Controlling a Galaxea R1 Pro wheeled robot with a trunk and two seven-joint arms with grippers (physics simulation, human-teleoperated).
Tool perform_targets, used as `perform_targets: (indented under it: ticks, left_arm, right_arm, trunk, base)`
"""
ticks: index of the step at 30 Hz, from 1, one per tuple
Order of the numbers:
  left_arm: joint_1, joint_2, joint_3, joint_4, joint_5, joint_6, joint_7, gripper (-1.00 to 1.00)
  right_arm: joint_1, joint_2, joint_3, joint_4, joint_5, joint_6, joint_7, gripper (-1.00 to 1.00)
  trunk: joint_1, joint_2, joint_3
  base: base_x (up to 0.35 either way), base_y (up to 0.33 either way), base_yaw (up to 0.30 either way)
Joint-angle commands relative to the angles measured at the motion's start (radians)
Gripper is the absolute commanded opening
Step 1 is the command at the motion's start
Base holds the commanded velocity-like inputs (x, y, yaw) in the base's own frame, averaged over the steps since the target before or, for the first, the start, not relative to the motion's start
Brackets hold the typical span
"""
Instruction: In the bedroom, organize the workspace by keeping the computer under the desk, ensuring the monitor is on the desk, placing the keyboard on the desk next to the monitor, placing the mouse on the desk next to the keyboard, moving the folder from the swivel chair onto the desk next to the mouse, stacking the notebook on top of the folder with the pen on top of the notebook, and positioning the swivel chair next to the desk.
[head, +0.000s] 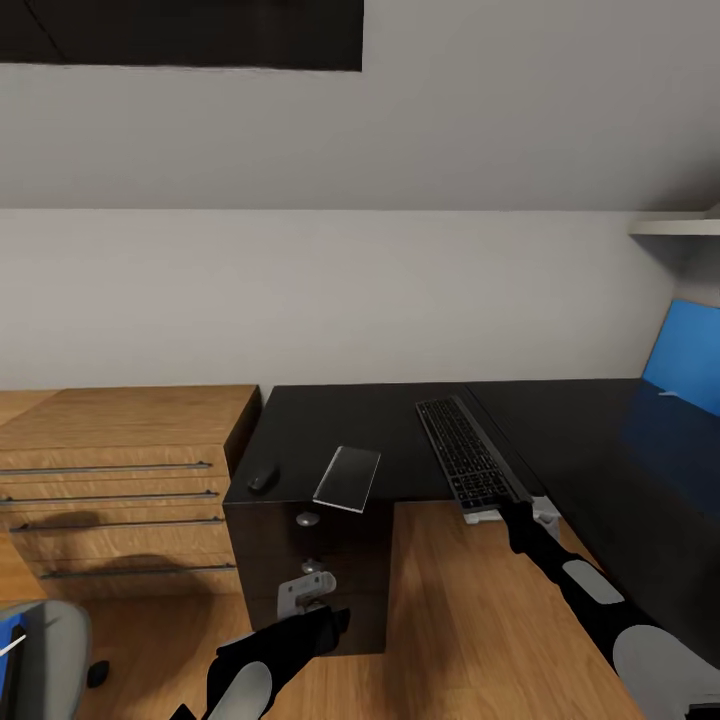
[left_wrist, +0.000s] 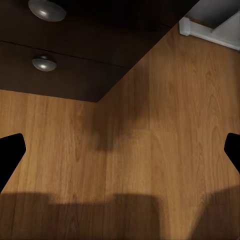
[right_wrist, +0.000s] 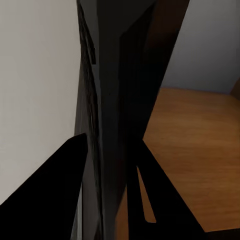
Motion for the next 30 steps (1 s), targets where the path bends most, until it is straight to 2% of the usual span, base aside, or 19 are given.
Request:
perform_targets:
  ticks: [1,4,11,24,30]
  left_arm:
    - [-0.001,0.001,-0.002,-0.001,0.008,0.000,0.010,1.00]
    - [-0.001,0.000,-0.003,-0.001,0.006,0.000,0.011,1.00]
    - [-0.001,0.000,-0.003,-0.001,0.002,0.000,0.012,1.00]
    - [-0.001,-0.001,-0.003,-0.001,0.001,0.000,0.013,1.00]
    - [-0.001,0.000,-0.003,-0.001,0.002,0.000,0.007,1.00]
  right_arm:
    - [-0.001,-0.001,0.009,0.001,-0.010,0.001,0.002,-1.00]
    - [0.000,-0.001,0.009,-0.001,-0.009,-0.006,0.002,-1.00]
    - [-0.001,0.008,0.014,-0.070,-0.009,-0.086,0.002,-1.00]
    - [0.000,0.016,0.010,-0.134,-0.011,-0.088,0.002,-1.00]
    - [0.000,0.016,0.009,-0.146,-0.012,-0.085,0.002,-1.00]
  trunk:
    - [-0.004,0.007,0.002]
    - [-0.016,0.028,0.012]
    - [-0.042,0.077,0.033]
    - [-0.092,0.168,0.074]
    - [-0.092,0.168,0.074]
  base:
    - [0.000,0.000,0.000]
    - [0.000,0.000,0.000]
    - [0.000,0.000,0.000]
    - [0.000,0.000,0.000]
    - [0.000,0.000,0.000]
